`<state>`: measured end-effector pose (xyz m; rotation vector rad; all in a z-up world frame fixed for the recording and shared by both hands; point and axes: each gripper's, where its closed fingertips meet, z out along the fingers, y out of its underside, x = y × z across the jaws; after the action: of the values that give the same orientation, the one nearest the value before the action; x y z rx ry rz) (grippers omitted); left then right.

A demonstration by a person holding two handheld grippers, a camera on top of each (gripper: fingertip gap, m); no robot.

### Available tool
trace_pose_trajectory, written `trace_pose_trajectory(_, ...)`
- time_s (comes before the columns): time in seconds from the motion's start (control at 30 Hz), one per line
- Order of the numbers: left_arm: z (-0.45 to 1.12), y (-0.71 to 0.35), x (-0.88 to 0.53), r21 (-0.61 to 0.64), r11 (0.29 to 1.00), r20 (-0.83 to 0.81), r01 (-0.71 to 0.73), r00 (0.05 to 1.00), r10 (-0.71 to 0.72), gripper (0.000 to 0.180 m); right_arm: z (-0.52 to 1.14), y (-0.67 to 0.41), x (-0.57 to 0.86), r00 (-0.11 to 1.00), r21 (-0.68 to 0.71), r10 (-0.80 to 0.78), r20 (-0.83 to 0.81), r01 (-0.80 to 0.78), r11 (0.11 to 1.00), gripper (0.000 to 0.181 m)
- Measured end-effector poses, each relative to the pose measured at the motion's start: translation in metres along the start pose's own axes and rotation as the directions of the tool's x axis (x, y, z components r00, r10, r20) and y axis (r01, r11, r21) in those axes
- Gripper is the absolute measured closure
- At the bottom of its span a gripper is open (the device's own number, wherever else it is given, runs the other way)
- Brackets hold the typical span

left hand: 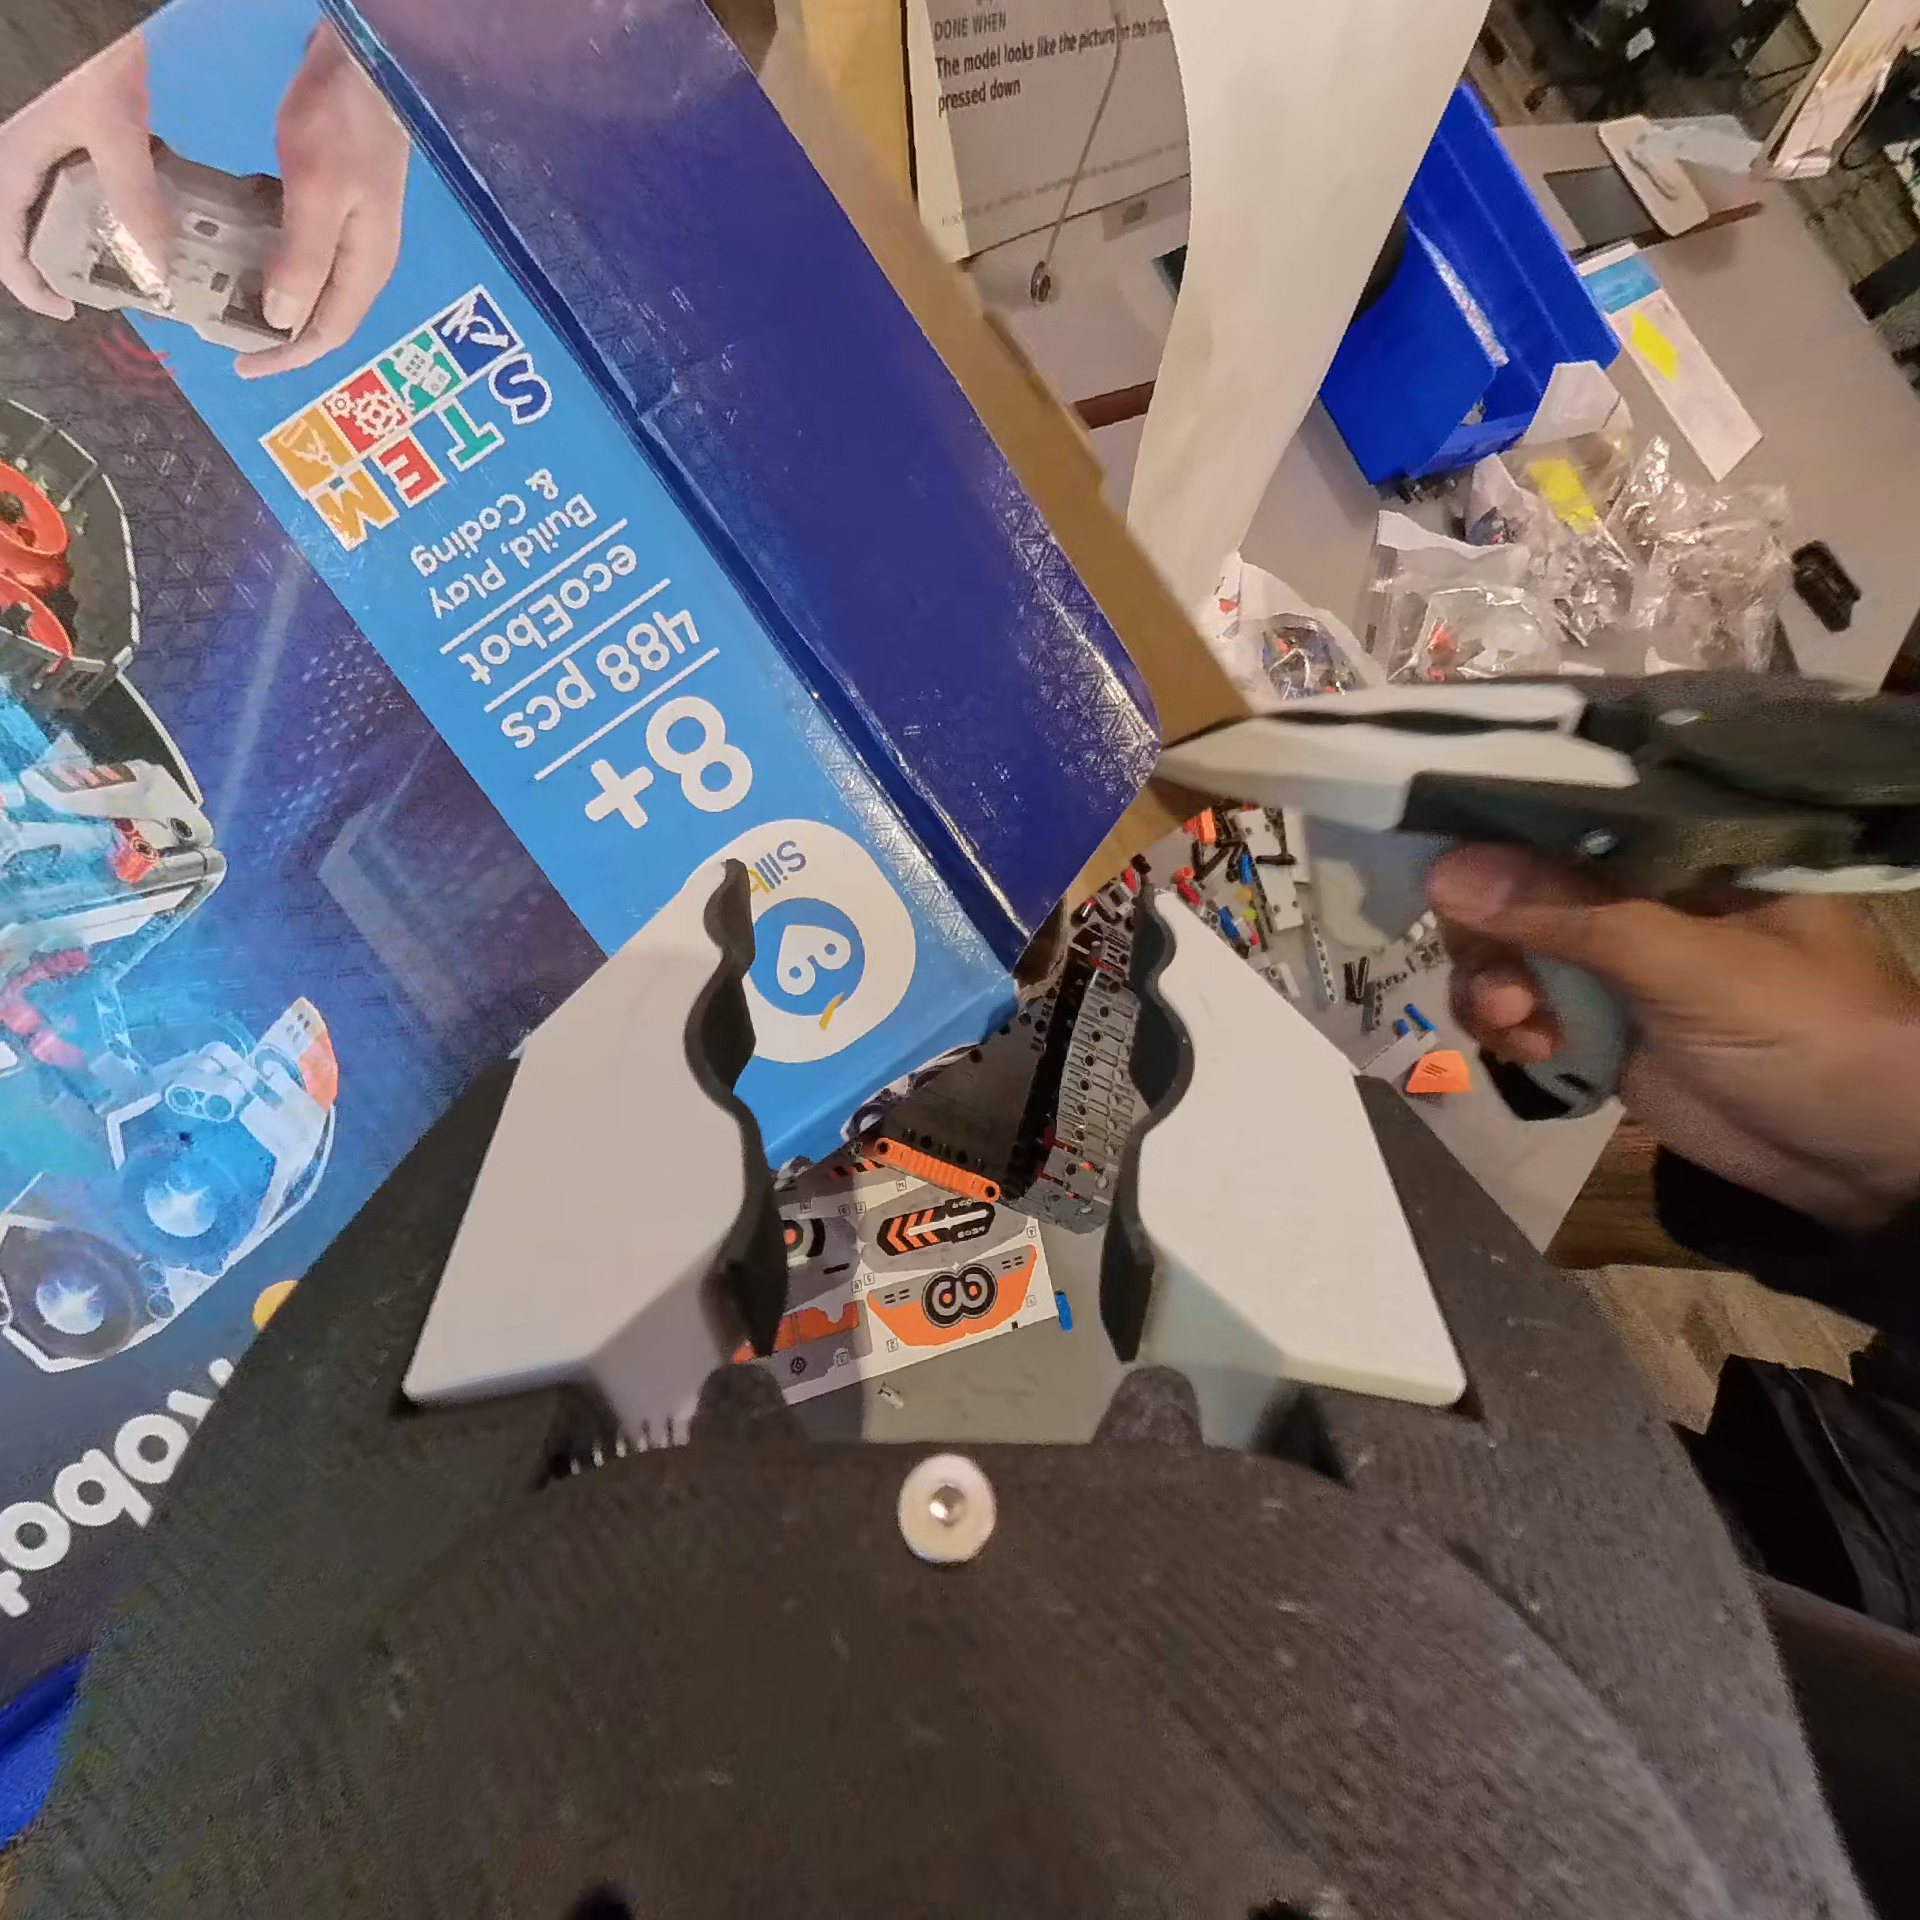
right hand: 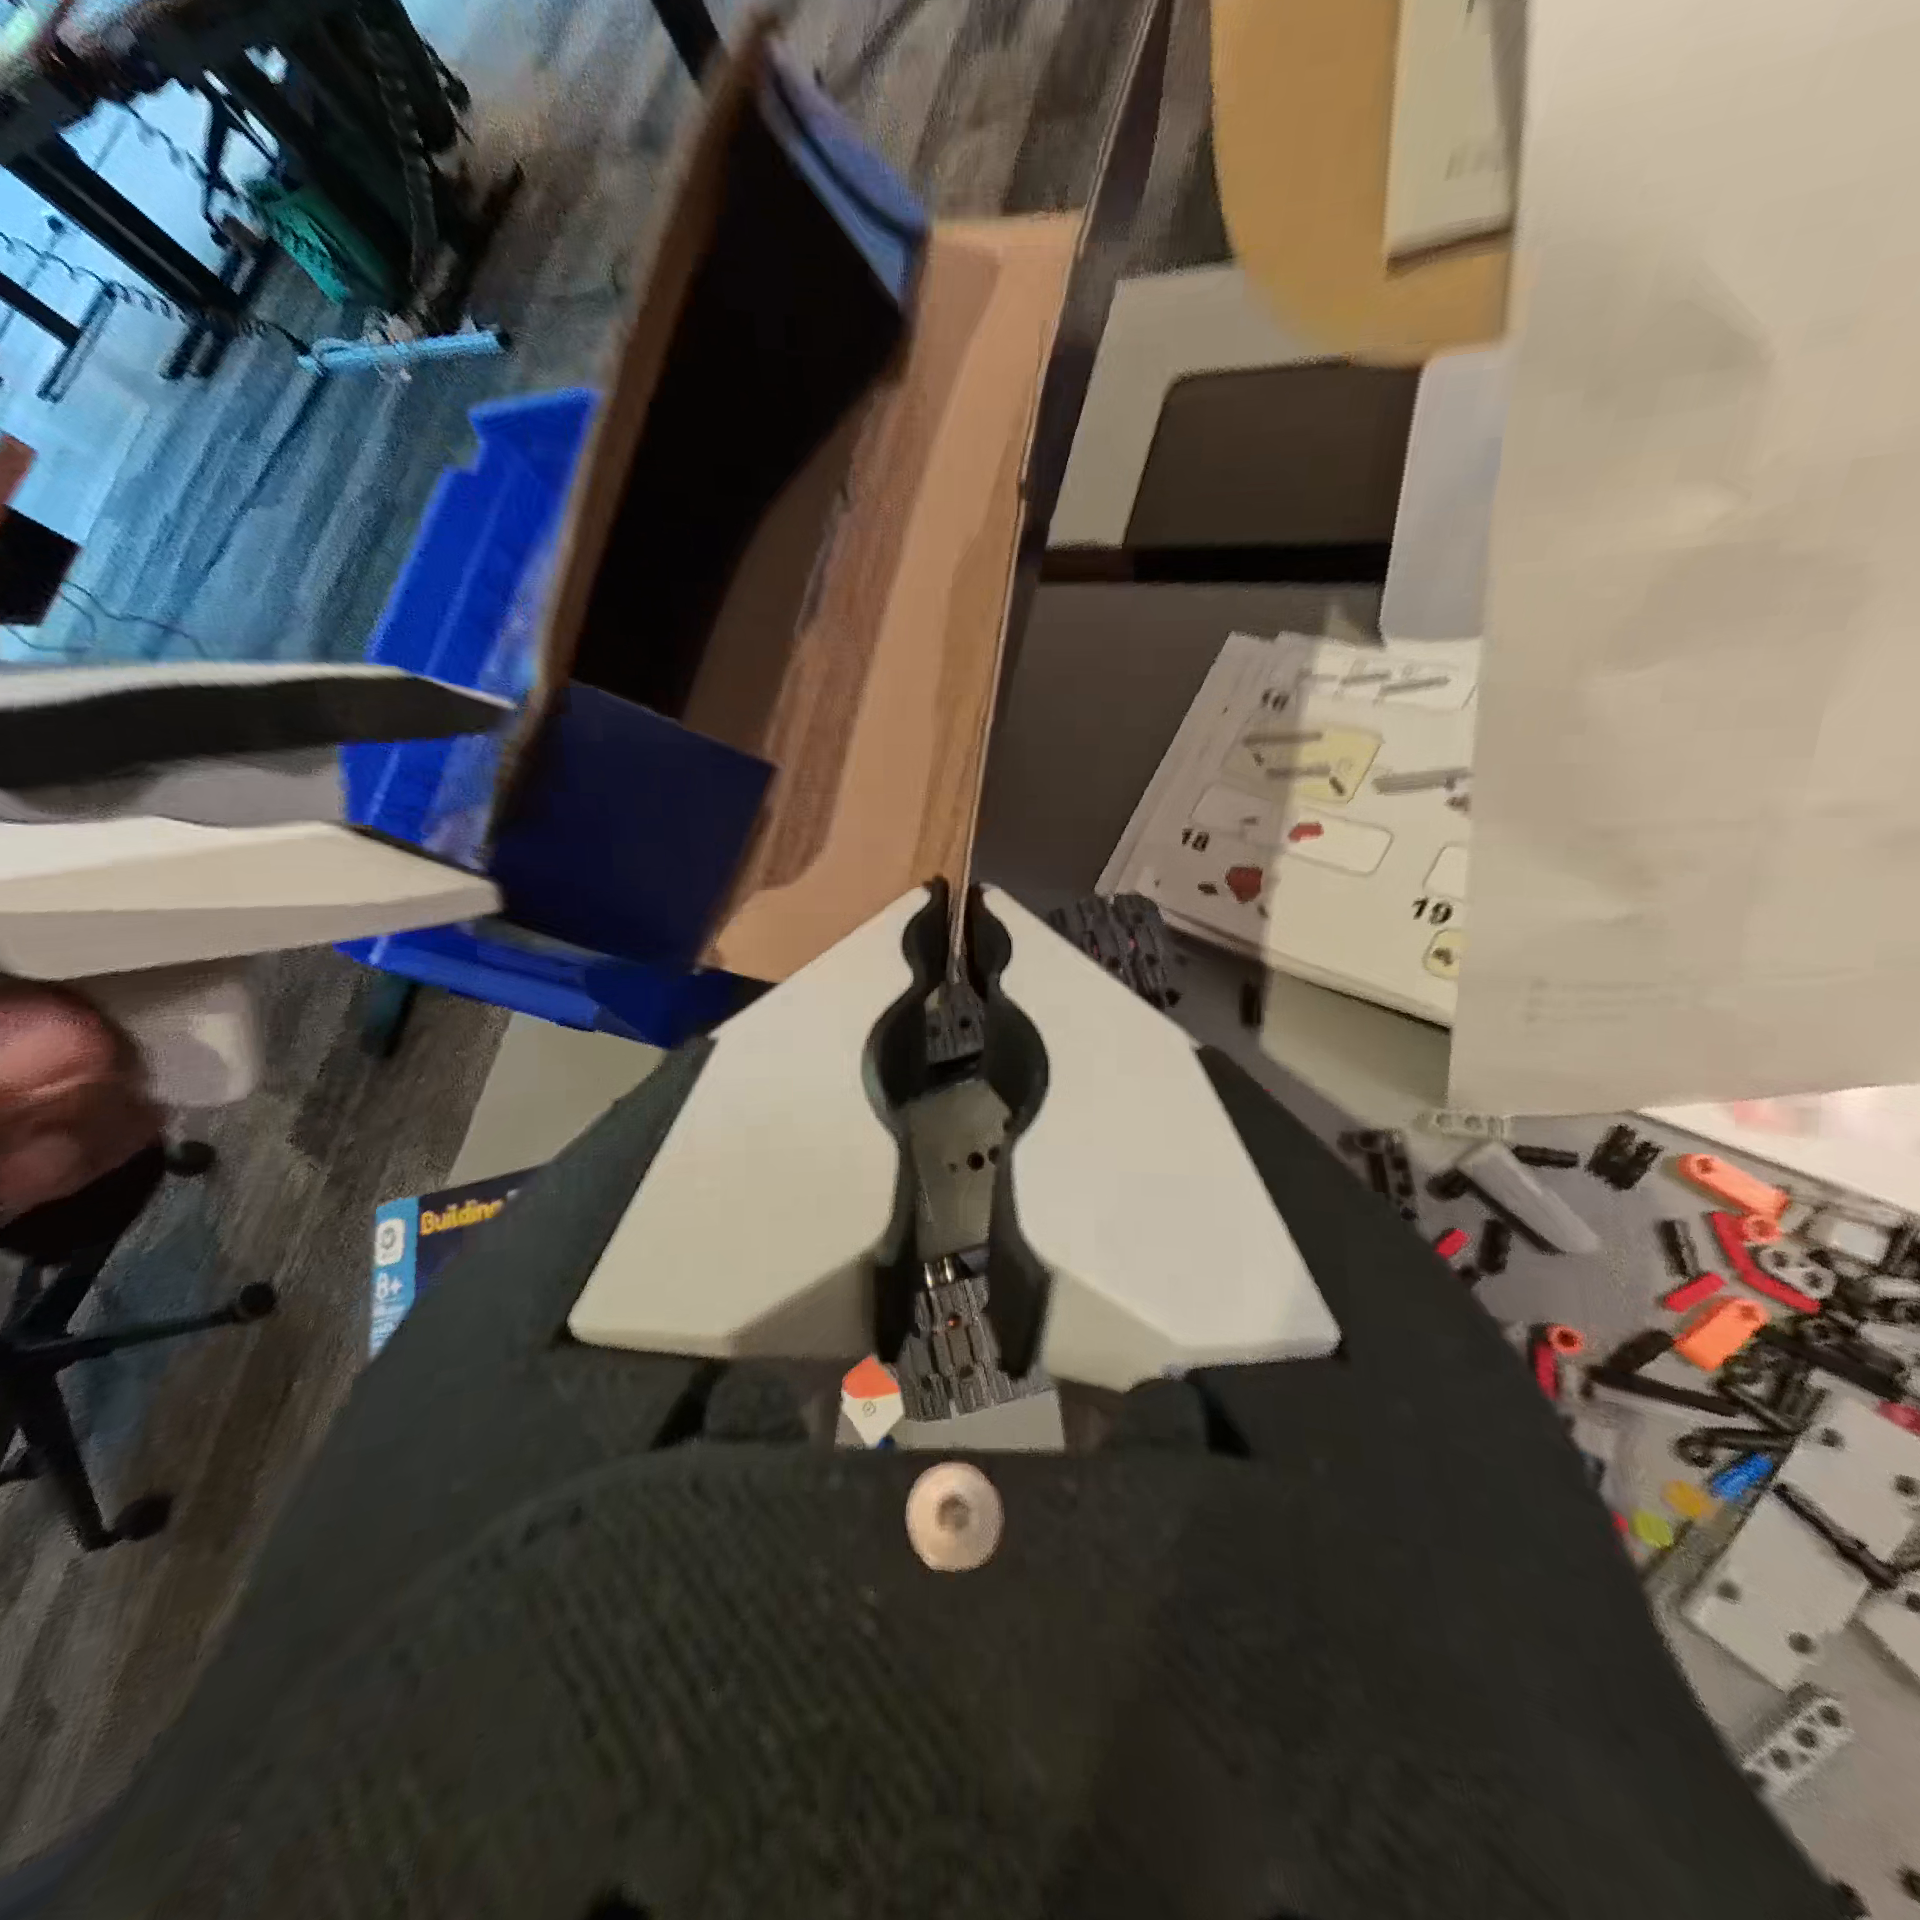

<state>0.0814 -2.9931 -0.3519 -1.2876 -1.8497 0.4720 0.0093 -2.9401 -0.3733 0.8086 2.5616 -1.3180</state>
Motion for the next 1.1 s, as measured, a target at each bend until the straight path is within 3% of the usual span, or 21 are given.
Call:
trace_pose_trajectory(0.13, 0.002, 0.001, 0.0, -0.002, 1.0, 0.009, -0.021, 1.0, 0.021, 0.113, -0.015, -0.022, -0.023, 0.994, 0.038, -0.102, 0.03, 0.101, 0.994, 0.174)
trace_pose_trajectory(0.4, 0.003, 0.003, -0.003, -0.001, 0.999, 0.032, -0.051, 0.998, 0.051, 0.118, -0.01, -0.03, -0.058, 0.901, 0.0, -0.429, -0.071, 0.43, 0.903, 0.165)
trace_pose_trajectory(0.5, 0.001, 0.001, -0.002, -0.001, 1.0, 0.004, -0.014, 1.0, 0.014, 0.117, -0.016, -0.025, -0.045, 0.944, -0.008, -0.322, -0.071, 0.322, 0.947, 0.168)
trace_pose_trajectory(0.57, -0.005, -0.006, -0.001, 0.023, 0.999, -0.029, 0.04, 0.999, -0.039, 0.117, -0.032, -0.028, -0.034, 0.959, 0.003, -0.277, -0.056, 0.278, 0.961, 0.16)
trace_pose_trajectory(0.67, -0.023, -0.038, -0.004, 0.14, 0.988, -0.052, 0.072, 0.997, -0.065, 0.113, -0.067, -0.054, -0.001, 0.927, 0.058, -0.359, -0.11, 0.366, 0.929, 0.152)
trace_pose_trajectory(0.77, -0.033, -0.09, -0.01, 0.24, 0.969, -0.054, 0.057, 0.998, -0.045, 0.109, -0.095, -0.111, 0.047, 0.853, 0.136, -0.489, -0.183, 0.515, 0.847, 0.164)
trace_pose_trajectory(0.9, -0.013, -0.187, -0.005, 0.326, 0.945, -0.075, -0.025, 0.996, 0.052, 0.105, -0.104, -0.229, 0.107, 0.73, 0.158, -0.654, -0.2, 0.683, 0.714, 0.15)
trace_pose_trajectory(1.1, 0.053, -0.356, 0.005, 0.411, 0.899, -0.032, -0.15, 0.983, 0.178, 0.105, -0.086, -0.426, 0.143, 0.403, 0.185, -0.877, -0.263, 0.913, 0.364, 0.149)
